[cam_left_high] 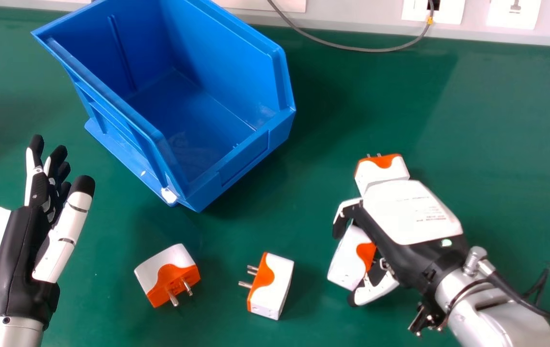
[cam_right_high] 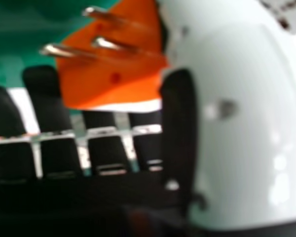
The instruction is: Pick all objects and put in blue box
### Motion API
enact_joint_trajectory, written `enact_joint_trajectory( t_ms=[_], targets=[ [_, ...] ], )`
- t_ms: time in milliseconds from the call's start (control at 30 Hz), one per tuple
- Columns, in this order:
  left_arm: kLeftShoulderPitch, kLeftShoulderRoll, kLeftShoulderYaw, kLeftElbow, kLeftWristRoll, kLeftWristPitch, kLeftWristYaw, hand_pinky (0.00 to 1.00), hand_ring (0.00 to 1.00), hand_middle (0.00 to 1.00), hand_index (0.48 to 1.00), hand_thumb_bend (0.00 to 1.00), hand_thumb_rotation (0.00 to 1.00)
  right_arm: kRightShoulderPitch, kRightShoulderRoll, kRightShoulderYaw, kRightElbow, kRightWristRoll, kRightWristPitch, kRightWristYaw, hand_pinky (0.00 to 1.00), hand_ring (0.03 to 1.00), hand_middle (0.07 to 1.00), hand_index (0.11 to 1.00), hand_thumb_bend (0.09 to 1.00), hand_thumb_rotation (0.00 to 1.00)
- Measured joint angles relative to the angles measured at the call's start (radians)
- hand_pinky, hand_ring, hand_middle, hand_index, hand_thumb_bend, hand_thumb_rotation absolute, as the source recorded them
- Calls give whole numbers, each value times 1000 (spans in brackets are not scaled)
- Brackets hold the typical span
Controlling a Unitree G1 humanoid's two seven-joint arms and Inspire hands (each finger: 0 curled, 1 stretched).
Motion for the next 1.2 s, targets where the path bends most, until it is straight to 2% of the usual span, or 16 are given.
enact_joint_trajectory(
  t_ms=[367,600,800,1033,1200],
  targets=[
    [-1,0,0,0,2,0,0,1000,1000,1000,1000,464,736,64,50,-90,-325,48,41,108,320,414,495,532,490,1],
    [-3,0,-2,0,3,1,2,1000,1000,1000,1000,467,739,-32,92,-107,-353,64,36,131,316,413,498,542,489,1],
    [-7,0,-6,1,2,2,2,1000,1000,1000,1000,469,743,-183,139,-91,-235,79,-3,106,312,408,492,551,487,0],
    [-22,1,-7,20,2,1,0,1000,1000,1000,1000,474,745,-376,195,-49,-35,78,-33,54,307,406,491,557,486,0],
    [-20,0,-6,20,1,0,-1,1000,1000,1000,1000,479,748,-533,239,-14,148,77,-59,-19,307,405,489,561,486,0]
  ],
)
